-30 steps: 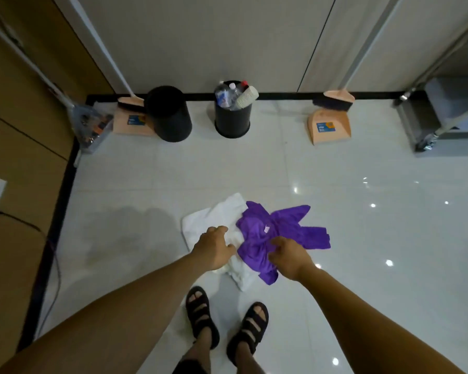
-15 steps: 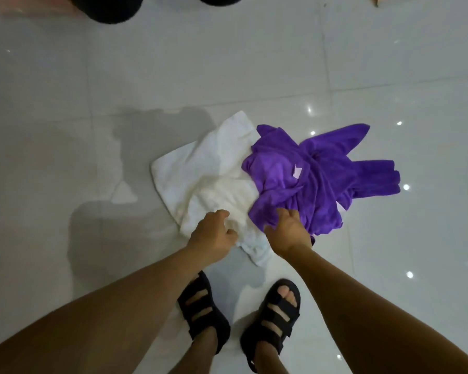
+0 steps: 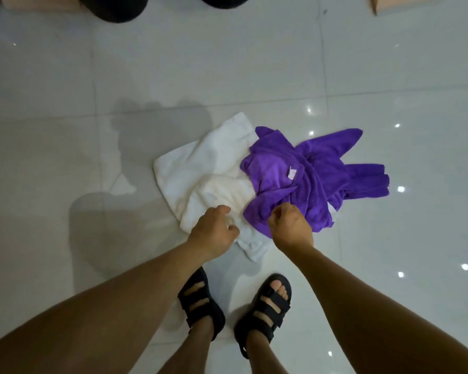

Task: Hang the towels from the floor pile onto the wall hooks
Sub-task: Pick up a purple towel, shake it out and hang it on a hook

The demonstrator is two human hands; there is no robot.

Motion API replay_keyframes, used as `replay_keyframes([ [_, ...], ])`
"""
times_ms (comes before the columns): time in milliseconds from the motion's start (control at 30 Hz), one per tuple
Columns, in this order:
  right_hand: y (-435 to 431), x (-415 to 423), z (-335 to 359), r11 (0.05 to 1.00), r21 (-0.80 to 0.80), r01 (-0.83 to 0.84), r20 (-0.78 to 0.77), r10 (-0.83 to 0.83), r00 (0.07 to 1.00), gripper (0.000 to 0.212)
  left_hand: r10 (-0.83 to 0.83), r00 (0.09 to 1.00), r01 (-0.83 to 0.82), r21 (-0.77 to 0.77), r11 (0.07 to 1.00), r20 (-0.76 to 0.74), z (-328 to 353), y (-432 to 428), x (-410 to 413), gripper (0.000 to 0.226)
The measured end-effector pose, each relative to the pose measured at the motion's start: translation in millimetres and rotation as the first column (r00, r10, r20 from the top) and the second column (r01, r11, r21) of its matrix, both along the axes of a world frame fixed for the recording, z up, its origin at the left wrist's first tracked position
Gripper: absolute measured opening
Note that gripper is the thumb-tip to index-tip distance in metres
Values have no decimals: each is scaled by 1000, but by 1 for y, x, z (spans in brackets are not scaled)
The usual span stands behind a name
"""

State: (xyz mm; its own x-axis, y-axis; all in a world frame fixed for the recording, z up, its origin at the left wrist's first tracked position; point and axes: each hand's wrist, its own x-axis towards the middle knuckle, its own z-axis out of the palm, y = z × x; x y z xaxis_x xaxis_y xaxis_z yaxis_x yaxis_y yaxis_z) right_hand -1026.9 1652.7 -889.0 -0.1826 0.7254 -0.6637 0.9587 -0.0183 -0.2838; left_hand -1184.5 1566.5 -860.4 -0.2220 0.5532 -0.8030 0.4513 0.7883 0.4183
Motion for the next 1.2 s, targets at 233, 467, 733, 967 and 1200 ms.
replay_keyframes([
  [233, 18, -2, -13, 994, -112, -3, 59, 10, 998, 42, -15, 998, 17, 38, 999, -53, -3, 13, -4, 54],
  [467, -9, -6, -100, 997, -24, -75, 154, 78, 985, 35, 2, 1000, -2, -41, 999, -3, -77, -21, 11, 54],
  [733, -20, 27, -45, 966, 23, -259, 82, 256, 963, 35, 22, 999, -17, -102, 995, 44, -32, -35, 11, 55],
  [967, 17, 11, 104, 979, 97, -178, -107, 188, 976, 34, 77, 995, -82, 89, 993, 60, 96, 26, 1, 49],
  [1200, 31, -27, 273, 975, 223, 25, -503, 93, 859, 19, 8, 999, -19, 218, 976, 51, 255, 57, -37, 20],
])
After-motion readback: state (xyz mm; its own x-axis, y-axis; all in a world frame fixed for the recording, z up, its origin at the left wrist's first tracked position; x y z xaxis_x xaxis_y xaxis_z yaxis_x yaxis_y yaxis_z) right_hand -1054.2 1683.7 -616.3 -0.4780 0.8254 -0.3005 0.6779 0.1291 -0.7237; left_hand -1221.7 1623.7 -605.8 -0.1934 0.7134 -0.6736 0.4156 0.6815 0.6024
